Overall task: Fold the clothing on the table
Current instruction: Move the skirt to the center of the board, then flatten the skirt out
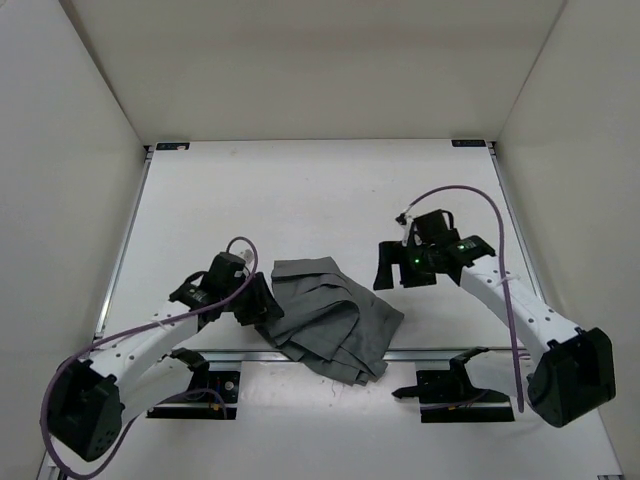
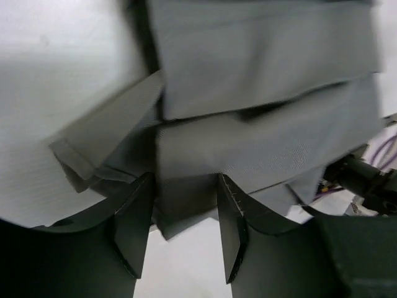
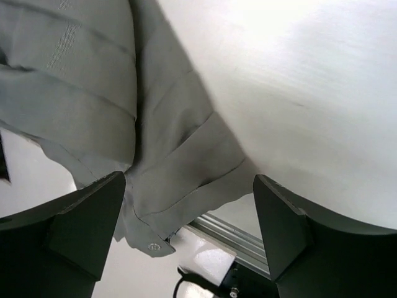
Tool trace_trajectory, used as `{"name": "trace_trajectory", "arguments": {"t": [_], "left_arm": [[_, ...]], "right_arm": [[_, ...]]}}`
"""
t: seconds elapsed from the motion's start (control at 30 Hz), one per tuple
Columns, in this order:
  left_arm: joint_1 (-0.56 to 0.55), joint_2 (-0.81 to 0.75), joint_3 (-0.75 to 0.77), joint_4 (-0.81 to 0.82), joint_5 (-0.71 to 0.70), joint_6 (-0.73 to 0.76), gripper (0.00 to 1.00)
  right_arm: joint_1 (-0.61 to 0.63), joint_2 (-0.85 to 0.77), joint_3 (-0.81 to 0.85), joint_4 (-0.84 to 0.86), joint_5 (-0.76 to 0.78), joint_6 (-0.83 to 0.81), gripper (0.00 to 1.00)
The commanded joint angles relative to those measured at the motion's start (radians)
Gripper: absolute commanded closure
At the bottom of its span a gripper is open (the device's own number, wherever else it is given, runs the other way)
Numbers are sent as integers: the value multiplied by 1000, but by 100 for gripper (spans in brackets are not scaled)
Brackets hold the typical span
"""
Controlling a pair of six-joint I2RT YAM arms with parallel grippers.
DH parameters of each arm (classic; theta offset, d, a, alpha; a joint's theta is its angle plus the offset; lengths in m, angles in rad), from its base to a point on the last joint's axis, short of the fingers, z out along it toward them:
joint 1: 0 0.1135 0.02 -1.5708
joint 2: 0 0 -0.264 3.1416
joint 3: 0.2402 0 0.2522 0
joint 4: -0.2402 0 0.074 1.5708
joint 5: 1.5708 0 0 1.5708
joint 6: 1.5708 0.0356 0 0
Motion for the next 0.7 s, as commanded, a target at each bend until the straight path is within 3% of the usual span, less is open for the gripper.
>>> {"name": "trace_trajectory", "arguments": {"t": [0.0, 0.1, 0.2, 0.23, 0.27, 0.3, 0.37, 0.4, 0.5, 0.67], "left_arm": [[-43, 53, -12, 100, -37, -82, 45], [-107, 139, 31, 126, -98, -76, 35], [-150, 238, 48, 213, -83, -104, 35], [-164, 281, 53, 243, -80, -114, 38], [-169, 301, 67, 255, -78, -116, 47], [-178, 346, 74, 275, -75, -124, 70], [-183, 398, 93, 293, -48, -124, 100], [-178, 421, 100, 292, -43, -118, 100], [-143, 438, 136, 269, -13, -85, 100], [75, 415, 364, 118, -19, 42, 100]], "right_arm": [[97, 75, -14, 18, 59, -2, 17], [166, 121, -83, 86, 47, 37, 17], [218, 154, -131, 155, 19, 75, 19], [249, 171, -139, 182, 4, 83, 22], [272, 179, -142, 196, -4, 95, 27], [270, 196, -139, 227, -25, 106, 32], [279, 233, -129, 262, -77, 98, 83], [280, 263, -117, 273, -88, 98, 100], [273, 349, -21, 224, -79, 55, 100], [157, 371, 285, 68, 85, -27, 99]]}}
